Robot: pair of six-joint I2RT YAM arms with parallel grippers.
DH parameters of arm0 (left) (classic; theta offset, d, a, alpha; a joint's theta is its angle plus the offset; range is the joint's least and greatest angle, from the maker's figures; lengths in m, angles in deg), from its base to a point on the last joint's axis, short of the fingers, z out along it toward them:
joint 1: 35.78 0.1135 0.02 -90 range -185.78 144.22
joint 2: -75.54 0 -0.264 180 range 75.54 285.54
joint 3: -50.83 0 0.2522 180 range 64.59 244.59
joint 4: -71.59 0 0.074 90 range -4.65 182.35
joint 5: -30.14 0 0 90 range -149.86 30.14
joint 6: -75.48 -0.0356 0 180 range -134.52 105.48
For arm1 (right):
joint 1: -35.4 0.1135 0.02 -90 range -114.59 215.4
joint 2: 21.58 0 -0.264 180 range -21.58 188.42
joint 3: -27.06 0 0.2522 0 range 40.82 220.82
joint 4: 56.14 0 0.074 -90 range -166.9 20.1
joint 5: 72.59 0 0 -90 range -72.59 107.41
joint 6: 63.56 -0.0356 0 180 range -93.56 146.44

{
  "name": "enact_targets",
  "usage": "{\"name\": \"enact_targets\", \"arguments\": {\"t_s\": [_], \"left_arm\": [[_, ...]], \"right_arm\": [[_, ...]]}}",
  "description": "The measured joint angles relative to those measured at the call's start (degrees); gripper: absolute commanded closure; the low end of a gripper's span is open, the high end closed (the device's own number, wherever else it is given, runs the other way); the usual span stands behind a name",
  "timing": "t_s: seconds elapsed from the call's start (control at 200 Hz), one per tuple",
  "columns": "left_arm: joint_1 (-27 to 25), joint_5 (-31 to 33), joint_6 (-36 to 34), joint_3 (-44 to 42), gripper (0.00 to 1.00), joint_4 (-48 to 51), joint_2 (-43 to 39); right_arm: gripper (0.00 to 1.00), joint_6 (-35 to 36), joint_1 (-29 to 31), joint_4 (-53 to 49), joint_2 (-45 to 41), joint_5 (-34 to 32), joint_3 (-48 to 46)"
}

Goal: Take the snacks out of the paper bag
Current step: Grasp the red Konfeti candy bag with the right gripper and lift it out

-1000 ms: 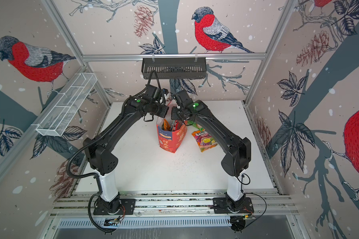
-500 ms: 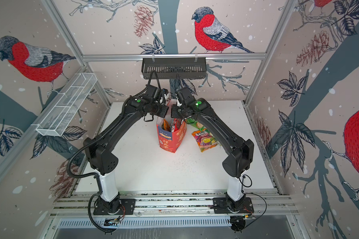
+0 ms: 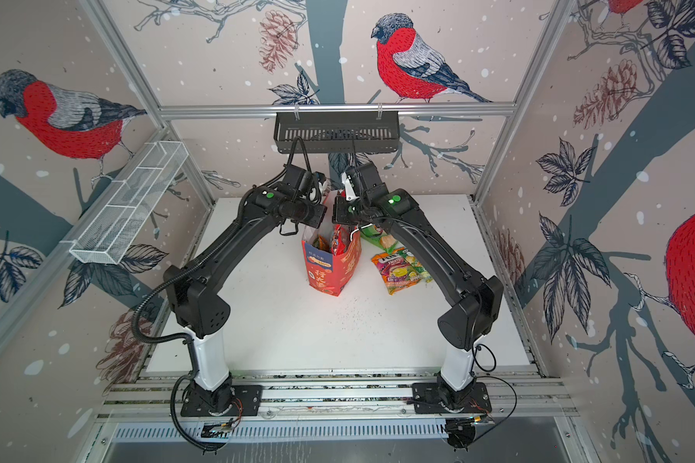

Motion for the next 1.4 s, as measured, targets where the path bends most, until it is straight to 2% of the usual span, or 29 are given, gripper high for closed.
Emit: {"name": "enact_targets", "arguments": {"t_s": [0.776, 1.401], "left_arm": [[0.4, 0.0, 0.2, 1.5, 1.0, 1.4, 1.1], [0.9, -0.5, 0.2, 1.5, 1.0, 1.4, 1.1]], "right_arm": [[1.0, 0.2, -2.0, 5.4, -4.2, 5.6, 0.0], [1.0, 0.3, -5.2, 13.7, -8.0, 15.6, -0.5]]}}
